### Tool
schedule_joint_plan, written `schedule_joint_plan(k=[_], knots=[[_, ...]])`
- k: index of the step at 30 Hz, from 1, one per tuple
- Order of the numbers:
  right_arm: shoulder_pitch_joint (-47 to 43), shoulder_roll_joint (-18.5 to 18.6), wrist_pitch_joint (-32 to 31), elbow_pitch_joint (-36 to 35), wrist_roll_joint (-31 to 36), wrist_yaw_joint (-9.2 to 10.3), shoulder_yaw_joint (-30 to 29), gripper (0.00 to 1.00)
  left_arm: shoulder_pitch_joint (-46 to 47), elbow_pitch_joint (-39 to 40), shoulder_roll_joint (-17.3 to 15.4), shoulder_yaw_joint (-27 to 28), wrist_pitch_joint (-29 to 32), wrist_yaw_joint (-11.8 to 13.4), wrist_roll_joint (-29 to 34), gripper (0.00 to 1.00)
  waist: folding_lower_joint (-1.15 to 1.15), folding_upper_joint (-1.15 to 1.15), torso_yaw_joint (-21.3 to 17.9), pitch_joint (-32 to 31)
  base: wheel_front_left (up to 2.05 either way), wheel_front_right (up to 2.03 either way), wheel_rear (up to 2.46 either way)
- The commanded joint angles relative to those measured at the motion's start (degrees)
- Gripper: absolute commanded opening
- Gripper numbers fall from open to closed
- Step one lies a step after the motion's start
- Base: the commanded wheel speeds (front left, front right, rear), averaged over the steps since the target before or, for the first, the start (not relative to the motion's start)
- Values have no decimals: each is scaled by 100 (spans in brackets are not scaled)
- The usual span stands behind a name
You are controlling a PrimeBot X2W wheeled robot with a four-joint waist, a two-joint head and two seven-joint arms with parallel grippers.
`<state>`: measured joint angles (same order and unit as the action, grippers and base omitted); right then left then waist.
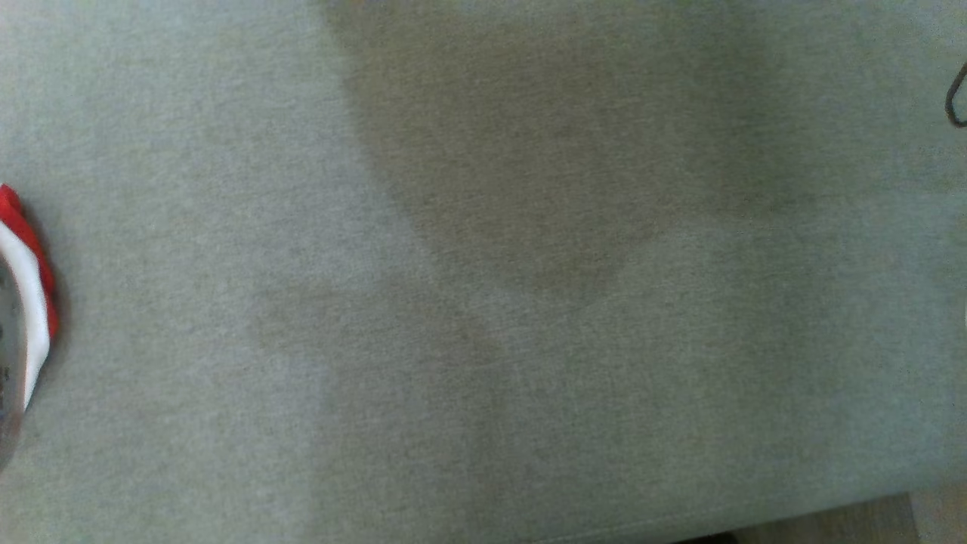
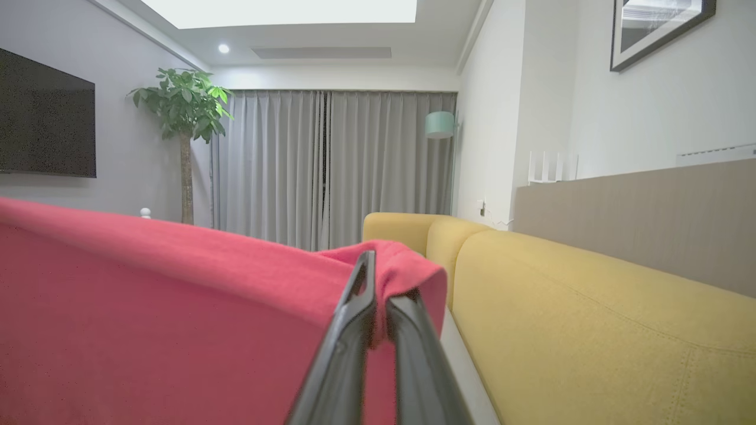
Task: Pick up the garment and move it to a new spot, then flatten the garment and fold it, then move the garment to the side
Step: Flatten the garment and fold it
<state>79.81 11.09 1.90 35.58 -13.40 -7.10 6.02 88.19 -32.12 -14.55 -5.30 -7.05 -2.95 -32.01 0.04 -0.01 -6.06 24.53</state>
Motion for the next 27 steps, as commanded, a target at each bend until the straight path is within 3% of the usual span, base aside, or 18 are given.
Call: schedule_joint_plan(k=[1,8,14,19,27], knots=[[182,-61,238,65,51,-39,14,0,243,-4,-221,39,-123,-62,49,0,-4,1,82,60,0,0,0],[10,50,940,1499,-240,-39,279,0,-59,-835,10,-222,-540,-334,-28,0,-4,1,331,-6,0,0,0],[-964,165,491,2283,-913,-39,983,0,-1398,-944,55,-493,-654,-427,-175,0,-4,1,531,-202,0,0,0],[-1957,581,-207,2247,-1426,-39,2001,0,-2858,-676,-53,-875,-577,-449,-370,0,-4,1,707,-568,0,0,0],[-3036,1576,-815,1441,-2249,-39,3292,0,-4661,253,-451,-1476,-224,-452,-701,0,-4,1,886,-1081,0,0,0]])
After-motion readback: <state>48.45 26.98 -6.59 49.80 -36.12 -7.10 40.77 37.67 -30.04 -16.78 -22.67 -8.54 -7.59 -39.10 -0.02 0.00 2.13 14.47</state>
